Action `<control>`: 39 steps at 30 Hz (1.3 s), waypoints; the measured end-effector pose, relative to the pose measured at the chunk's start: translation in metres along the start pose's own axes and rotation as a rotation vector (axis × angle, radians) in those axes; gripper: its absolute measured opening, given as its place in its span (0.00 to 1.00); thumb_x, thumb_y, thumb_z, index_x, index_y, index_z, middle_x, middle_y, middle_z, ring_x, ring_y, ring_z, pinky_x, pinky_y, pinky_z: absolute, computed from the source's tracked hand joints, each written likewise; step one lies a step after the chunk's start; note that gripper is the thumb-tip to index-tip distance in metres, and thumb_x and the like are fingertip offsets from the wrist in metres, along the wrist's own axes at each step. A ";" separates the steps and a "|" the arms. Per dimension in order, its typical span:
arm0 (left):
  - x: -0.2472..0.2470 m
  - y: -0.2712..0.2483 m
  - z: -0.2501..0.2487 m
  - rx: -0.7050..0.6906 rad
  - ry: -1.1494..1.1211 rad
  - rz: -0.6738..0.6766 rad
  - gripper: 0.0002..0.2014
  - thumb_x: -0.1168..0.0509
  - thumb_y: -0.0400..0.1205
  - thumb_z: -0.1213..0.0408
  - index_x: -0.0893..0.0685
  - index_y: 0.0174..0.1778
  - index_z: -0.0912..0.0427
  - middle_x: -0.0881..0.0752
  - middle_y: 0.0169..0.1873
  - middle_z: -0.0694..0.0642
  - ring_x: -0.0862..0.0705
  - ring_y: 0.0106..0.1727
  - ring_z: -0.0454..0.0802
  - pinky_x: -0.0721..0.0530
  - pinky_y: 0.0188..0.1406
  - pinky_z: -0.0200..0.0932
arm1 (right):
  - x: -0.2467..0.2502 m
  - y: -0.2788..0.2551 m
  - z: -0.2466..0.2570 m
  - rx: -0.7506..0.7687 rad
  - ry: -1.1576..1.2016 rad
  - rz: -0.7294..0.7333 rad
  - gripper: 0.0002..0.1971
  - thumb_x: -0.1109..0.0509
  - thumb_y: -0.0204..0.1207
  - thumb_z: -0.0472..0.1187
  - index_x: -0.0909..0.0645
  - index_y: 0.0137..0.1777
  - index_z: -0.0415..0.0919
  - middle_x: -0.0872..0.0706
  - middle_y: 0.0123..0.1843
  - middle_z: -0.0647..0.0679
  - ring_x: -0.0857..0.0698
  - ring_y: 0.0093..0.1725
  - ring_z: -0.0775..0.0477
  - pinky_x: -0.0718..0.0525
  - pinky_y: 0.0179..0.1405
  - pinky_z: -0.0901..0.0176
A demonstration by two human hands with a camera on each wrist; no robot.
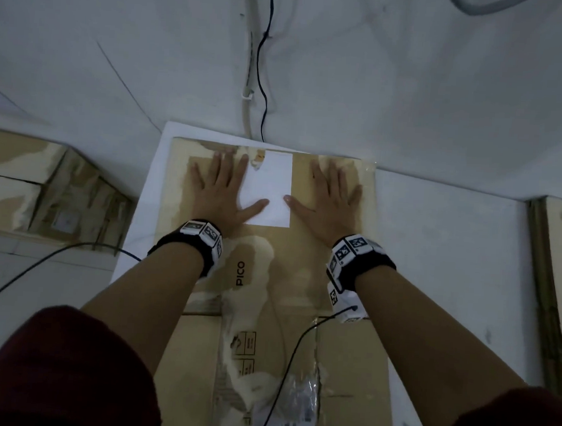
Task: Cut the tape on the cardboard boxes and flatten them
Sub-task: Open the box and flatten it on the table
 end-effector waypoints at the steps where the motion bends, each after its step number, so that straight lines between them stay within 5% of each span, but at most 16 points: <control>1: 0.001 0.002 0.001 0.007 0.002 0.023 0.50 0.63 0.72 0.24 0.59 0.86 0.50 0.58 0.85 0.57 0.61 0.85 0.57 0.68 0.76 0.71 | 0.000 0.002 0.000 -0.005 0.011 0.034 0.47 0.43 0.75 0.74 0.61 0.87 0.58 0.63 0.89 0.51 0.64 0.87 0.45 0.68 0.80 0.30; 4: 0.007 0.000 -0.003 0.028 -0.040 0.102 0.47 0.57 0.78 0.27 0.60 0.85 0.54 0.60 0.85 0.58 0.62 0.85 0.56 0.65 0.79 0.70 | 0.006 0.001 -0.002 0.015 0.037 0.114 0.43 0.42 0.80 0.67 0.61 0.87 0.57 0.64 0.89 0.49 0.65 0.87 0.45 0.67 0.81 0.31; 7: 0.002 -0.036 -0.014 0.057 -0.111 0.087 0.46 0.66 0.78 0.32 0.57 0.85 0.62 0.56 0.85 0.60 0.58 0.85 0.57 0.62 0.81 0.66 | 0.004 -0.028 -0.003 0.060 0.066 0.131 0.38 0.44 0.85 0.60 0.61 0.87 0.53 0.63 0.89 0.45 0.63 0.87 0.45 0.63 0.83 0.35; 13: -0.027 -0.189 -0.043 0.001 -0.156 -0.066 0.34 0.57 0.86 0.46 0.48 0.85 0.64 0.48 0.85 0.60 0.50 0.85 0.56 0.55 0.81 0.65 | -0.034 -0.179 -0.002 0.179 0.062 0.035 0.32 0.52 0.88 0.55 0.59 0.88 0.51 0.61 0.89 0.48 0.63 0.87 0.48 0.62 0.85 0.41; 17: -0.041 -0.269 -0.051 0.024 -0.153 -0.046 0.32 0.56 0.86 0.49 0.45 0.84 0.64 0.47 0.85 0.59 0.49 0.85 0.55 0.51 0.81 0.67 | -0.061 -0.254 -0.007 0.145 0.012 -0.044 0.31 0.55 0.88 0.54 0.56 0.88 0.49 0.57 0.89 0.50 0.59 0.88 0.50 0.57 0.86 0.40; 29: -0.047 -0.286 -0.051 -0.037 -0.116 0.049 0.35 0.57 0.86 0.46 0.48 0.84 0.65 0.51 0.85 0.61 0.53 0.86 0.56 0.53 0.81 0.65 | -0.068 -0.287 -0.011 0.104 0.009 -0.080 0.32 0.55 0.88 0.55 0.56 0.88 0.46 0.57 0.89 0.47 0.58 0.88 0.49 0.54 0.86 0.39; 34: -0.055 -0.350 -0.050 -0.118 -0.128 0.069 0.34 0.60 0.87 0.46 0.44 0.84 0.65 0.48 0.85 0.60 0.48 0.85 0.57 0.47 0.80 0.67 | -0.086 -0.362 -0.009 0.117 0.059 -0.098 0.32 0.54 0.87 0.53 0.54 0.88 0.42 0.55 0.89 0.48 0.55 0.88 0.49 0.53 0.85 0.40; 39: -0.060 -0.380 -0.050 -0.115 -0.145 0.047 0.34 0.57 0.86 0.46 0.44 0.84 0.63 0.47 0.85 0.59 0.49 0.85 0.56 0.50 0.81 0.67 | -0.091 -0.376 -0.015 0.143 0.024 -0.098 0.32 0.52 0.86 0.54 0.50 0.88 0.44 0.52 0.89 0.48 0.52 0.88 0.48 0.53 0.86 0.42</control>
Point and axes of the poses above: each hand's wrist, its own y-axis towards the middle knuckle, its own x-axis out of the back of the hand, z = x × y, the point moved 7 cm from there along y, towards the middle knuckle
